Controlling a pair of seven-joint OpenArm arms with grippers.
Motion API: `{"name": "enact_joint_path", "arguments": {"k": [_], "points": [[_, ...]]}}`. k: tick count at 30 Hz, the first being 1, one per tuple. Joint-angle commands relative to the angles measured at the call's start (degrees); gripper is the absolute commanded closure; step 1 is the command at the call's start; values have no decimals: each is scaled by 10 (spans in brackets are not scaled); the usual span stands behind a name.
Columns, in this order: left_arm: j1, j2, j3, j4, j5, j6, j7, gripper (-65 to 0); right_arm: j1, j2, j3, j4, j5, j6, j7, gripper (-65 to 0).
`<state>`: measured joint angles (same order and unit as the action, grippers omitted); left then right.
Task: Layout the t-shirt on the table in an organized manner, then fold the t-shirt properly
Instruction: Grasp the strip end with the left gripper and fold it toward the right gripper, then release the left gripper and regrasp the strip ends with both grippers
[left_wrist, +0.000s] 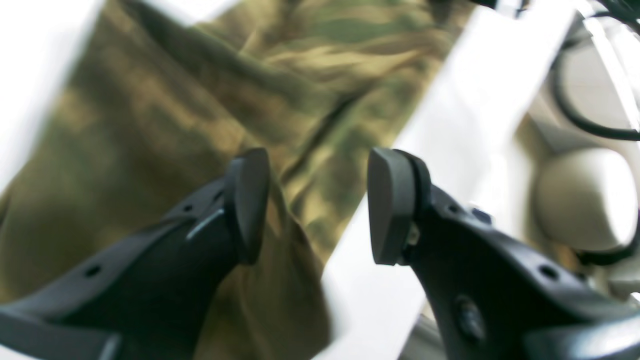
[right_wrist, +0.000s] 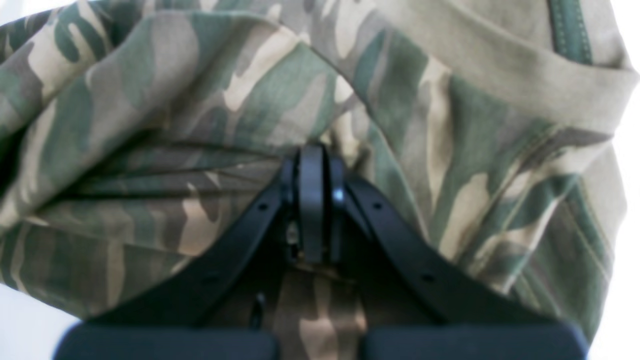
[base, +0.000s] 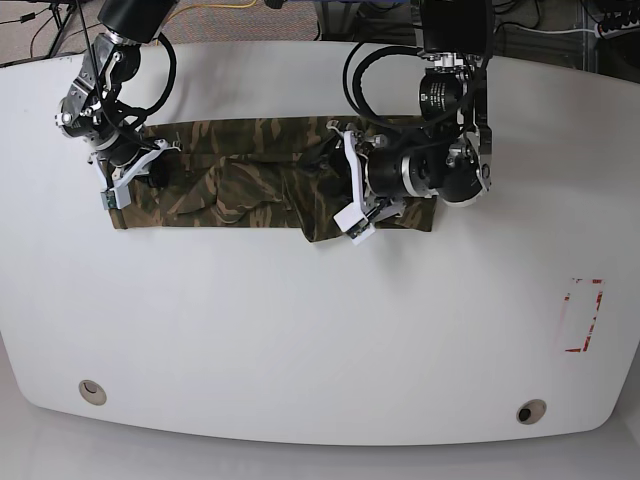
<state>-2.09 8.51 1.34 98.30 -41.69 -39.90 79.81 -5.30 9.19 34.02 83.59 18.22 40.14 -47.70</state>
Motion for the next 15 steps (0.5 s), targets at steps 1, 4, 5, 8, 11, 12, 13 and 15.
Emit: {"name": "enact_joint_path", "arguments": {"k": [1,4,5,8,11,12,13,15], "points": [[-23,-2,-3,20,-51,-1,2,-301,-2,1,-3,-1,-28,-1,-36,-11],[-31,-21,-7,33,-77,-1,2,-300,-3,1,-3,-1,-28,-1,-36,-11],[-31,-30,-12,38,-76,-1,2,-300,-3,1,-3,-1,-28,-1,-36,-11],[-34,-57,-41,42,-68,-1,2,-300,-4,1,-3,2,-28,-1,-36,-11],[-38,-88,-69,42,-64,-1,-1,-300,-4,1,-3,6,-28,-1,-36,-11],[-38,-96,-73,42,-63,-1,-6,-300,-5,1,-3,6,-28,-1,-36,-11],[-35,-106,-75,41,-62,-1,-14,-300,-5,1,-3,6,-28,-1,-36,-11],[-35,-120,-75,33,-56,-1,-26,-300,-5,1,-2,6,-28,-1,-37,-11]]}}
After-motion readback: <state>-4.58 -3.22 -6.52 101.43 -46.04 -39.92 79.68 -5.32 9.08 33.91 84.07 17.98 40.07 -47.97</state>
